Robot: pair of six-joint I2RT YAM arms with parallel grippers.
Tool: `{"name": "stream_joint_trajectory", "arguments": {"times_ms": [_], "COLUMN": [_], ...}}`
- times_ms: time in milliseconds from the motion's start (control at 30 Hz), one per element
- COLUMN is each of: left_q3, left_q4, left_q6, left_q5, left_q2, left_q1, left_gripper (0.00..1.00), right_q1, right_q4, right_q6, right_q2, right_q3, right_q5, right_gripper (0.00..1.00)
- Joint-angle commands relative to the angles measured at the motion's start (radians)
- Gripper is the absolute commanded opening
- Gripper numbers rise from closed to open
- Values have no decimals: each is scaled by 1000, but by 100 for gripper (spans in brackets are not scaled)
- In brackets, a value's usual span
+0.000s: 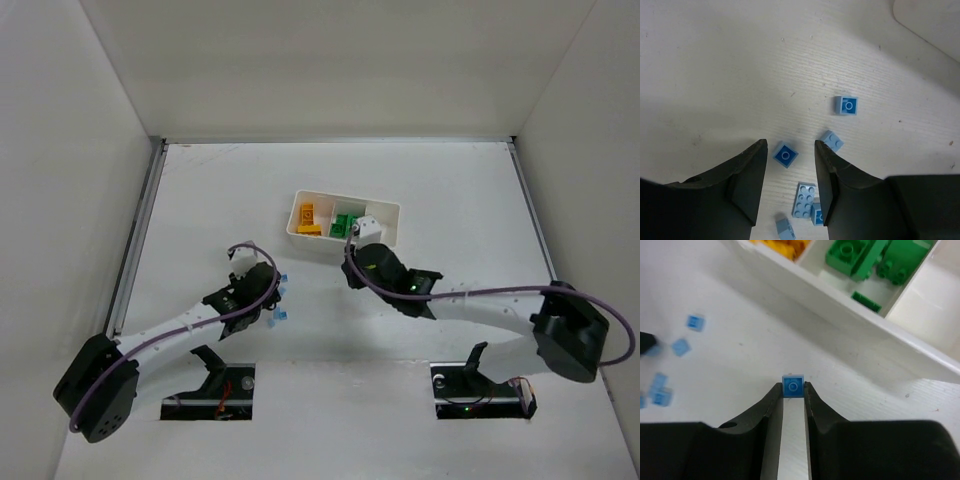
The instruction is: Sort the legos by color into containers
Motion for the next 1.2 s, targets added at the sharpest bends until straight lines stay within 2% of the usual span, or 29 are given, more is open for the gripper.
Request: {"name": "stream_joint_trajectory", "arguments": {"times_ms": [0,167,400,467,500,567,633,767,1100,1167], "left_q3": [-1,-2,8,5,4,2,2,2,5,10], "left_q4": [-4,-39,-41,-44,-45,-50,-51,-45,-9,-1], "left_q6": [-23,-57,-62,-63,-63,-63,-63,-60,-49,-45], "left_q5": [-27,-44,-44,-47,-50,-52,-53,-53,-63,-63], "left_q2": [1,-16,23,26,26,26,30,46,96,107], "left_q1": [-10,-6,-38,-36,-35,-29,-25,-30,-33,-32], "left_gripper": [40,41,41,40,40,40,39,37,32,28], "right_q1": [-4,-149,-289,-300,-303,-304,-297,-286,-99,-55], "right_q4": [-27,-27,1,4,8,11,11,14,50,53], "right_q6": [7,-10,-20,-13,-11,-13,-11,-10,44,55], "right_q2": [-127,-164,-48,-34,-31,-31,-38,-63,-60,-45], "right_q3": [8,43,127,138,143,146,141,123,77,80], "right_q5": [25,-10,-6,7,10,14,23,22,-6,-10], "right_gripper": [25,25,26,30,36,49,54,54,54,54]}}
